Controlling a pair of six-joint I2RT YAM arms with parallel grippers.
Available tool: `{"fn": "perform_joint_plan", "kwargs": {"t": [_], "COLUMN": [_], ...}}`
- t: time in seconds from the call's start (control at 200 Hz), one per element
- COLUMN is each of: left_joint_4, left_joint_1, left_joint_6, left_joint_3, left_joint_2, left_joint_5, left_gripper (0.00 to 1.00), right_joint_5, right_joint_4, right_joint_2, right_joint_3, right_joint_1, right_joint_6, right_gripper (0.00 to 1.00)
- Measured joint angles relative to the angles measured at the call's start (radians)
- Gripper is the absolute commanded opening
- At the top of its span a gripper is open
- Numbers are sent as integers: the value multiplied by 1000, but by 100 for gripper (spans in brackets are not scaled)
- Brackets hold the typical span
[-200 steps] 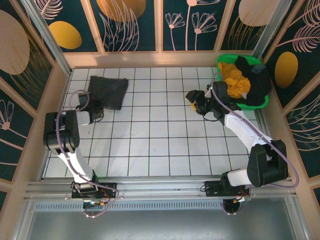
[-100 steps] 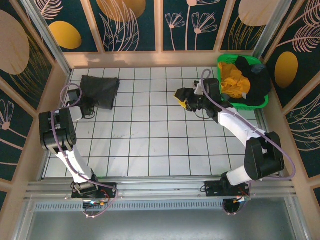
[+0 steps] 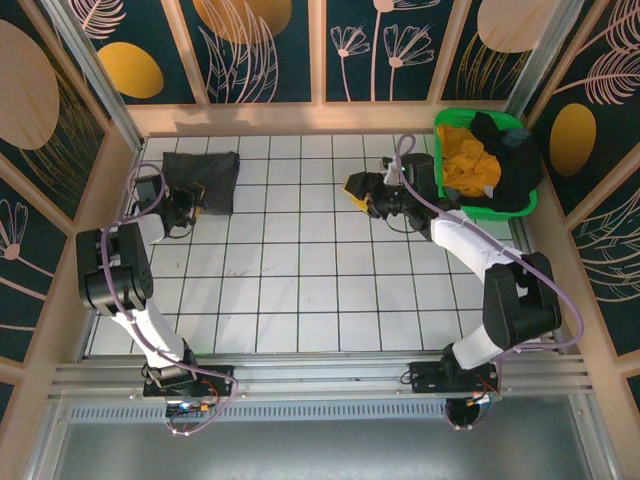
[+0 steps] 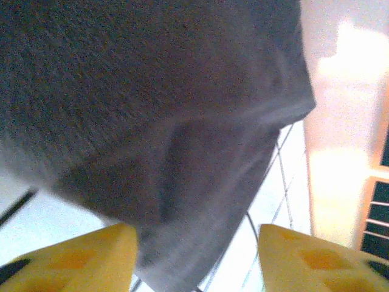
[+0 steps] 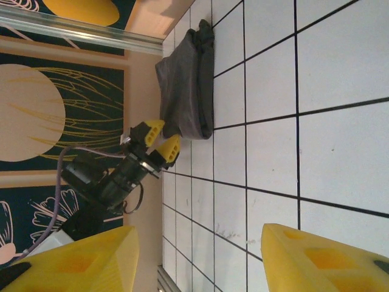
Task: Fold and stack the t-shirts
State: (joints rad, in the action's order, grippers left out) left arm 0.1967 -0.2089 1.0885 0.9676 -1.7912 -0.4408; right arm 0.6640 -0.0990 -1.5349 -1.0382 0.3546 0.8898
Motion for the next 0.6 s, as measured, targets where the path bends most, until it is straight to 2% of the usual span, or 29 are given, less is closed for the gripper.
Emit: {"fn": "perform_joint_plan", "kwargs": {"t": [0.015,0.05,0.085,0.1,0.215,0.38,0.485,0.601], "left_joint_4": [-8,-26,-45,-53,-109,-119,-148,-192], "left_joint_1": [0,1,0,0,5,50,82,103], "left_joint_6": [-3,-10,-15,-15,-35,-46,-53,-63], "left_joint_3": [0,-1,-1,-1,-9,-87,-123,-163], "left_joint_2": [11,35,63,74,195,462,601,721], "left_joint_5": [1,5,12,18,77,227,366,590], "left_gripper": [96,99,99,99,99,99,99,99], "right_joint_5": [0,-1,-2,-3,-27,-125,-311,-645], "right_joint_4": [-1,-3,-3,-3,-2,56,144,231], "right_joint_2": [-2,-2,-2,-2,1,43,151,321], "right_joint_3": [-3,-7,-11,-14,-31,-46,-42,-32], "right_joint_1": [0,0,0,0,-2,-43,-79,-90], "right_joint_6": [-1,-5,-9,-18,-49,-97,-149,-206], "right_gripper": [60,64,94,98,99,99,99,99]}}
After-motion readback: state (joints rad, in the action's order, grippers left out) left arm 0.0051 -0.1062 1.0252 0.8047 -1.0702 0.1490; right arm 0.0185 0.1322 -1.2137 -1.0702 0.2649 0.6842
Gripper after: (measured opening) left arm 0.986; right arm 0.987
